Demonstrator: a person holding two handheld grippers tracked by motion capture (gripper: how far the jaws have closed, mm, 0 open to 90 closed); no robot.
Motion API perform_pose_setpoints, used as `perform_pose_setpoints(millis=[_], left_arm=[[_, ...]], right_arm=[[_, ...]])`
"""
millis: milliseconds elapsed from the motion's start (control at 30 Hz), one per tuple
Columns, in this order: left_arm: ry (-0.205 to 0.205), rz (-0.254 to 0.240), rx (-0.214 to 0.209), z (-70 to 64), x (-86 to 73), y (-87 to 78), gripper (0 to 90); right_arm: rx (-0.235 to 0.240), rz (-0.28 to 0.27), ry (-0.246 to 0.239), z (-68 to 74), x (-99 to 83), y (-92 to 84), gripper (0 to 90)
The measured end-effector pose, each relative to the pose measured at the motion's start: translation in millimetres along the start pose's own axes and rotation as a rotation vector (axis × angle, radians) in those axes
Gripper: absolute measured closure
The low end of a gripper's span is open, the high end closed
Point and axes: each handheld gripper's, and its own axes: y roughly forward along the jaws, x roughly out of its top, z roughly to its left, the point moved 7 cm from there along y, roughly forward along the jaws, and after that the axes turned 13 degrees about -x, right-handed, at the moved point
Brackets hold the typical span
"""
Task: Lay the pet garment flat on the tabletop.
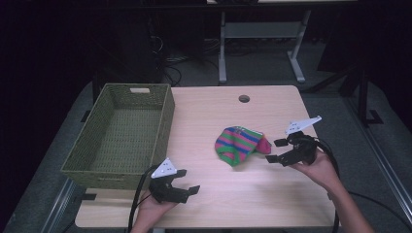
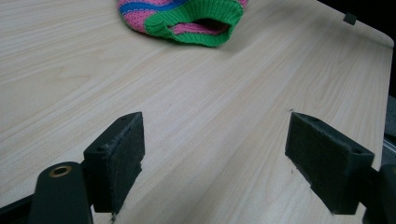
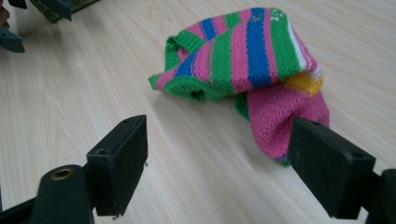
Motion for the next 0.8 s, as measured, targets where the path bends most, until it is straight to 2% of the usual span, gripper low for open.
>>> perform_pose_setpoints(millis=[300,667,800], left_arm=[[0.0,-0.004,-0.006,-0.5,0.5,0.4,19.5],[0.011,0.001,-0.012,-2.2,1.3,1.5,19.5],[0.014,0.004,-0.015,-2.3,1.8,2.4,19.3]], right_arm=[[0.003,0.008,-0.009,-6.3,19.6,4.5,19.9],[0.023,0.01,-0.016,-7.0,39.1,13.7,20.3],[0.029,0.008,-0.035,-6.3,51.6,20.6,20.4]])
